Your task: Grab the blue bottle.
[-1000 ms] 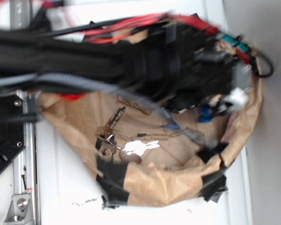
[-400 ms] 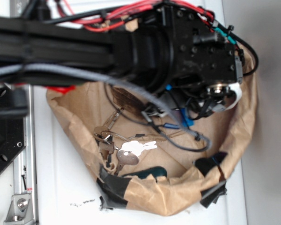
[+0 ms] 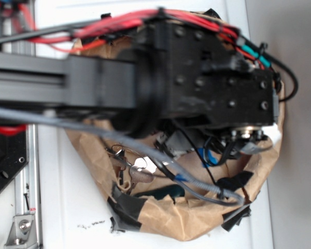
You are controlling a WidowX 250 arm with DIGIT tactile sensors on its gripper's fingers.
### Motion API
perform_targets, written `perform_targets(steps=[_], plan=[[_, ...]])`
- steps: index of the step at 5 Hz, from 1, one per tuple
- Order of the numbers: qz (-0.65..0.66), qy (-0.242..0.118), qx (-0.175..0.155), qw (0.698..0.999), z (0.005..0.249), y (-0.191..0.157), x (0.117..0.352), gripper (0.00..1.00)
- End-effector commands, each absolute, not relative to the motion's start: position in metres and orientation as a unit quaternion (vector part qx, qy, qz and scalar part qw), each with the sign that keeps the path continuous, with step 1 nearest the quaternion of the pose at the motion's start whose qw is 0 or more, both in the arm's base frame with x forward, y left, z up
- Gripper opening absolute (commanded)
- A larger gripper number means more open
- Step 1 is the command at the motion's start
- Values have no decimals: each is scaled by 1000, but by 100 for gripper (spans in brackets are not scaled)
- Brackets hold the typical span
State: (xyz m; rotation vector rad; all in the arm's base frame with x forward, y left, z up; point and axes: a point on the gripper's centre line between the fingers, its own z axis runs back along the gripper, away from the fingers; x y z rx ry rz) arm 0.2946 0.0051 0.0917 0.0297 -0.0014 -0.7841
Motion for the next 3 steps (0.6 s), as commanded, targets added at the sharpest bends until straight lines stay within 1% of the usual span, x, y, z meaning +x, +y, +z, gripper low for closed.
perform_targets(steps=[1,2,3], plan=[[-173,-54,-3,983,153,8,311,0],[-102,-43,2,994,165,17,308,0],[-84,-29,17,996,163,20,307,0]])
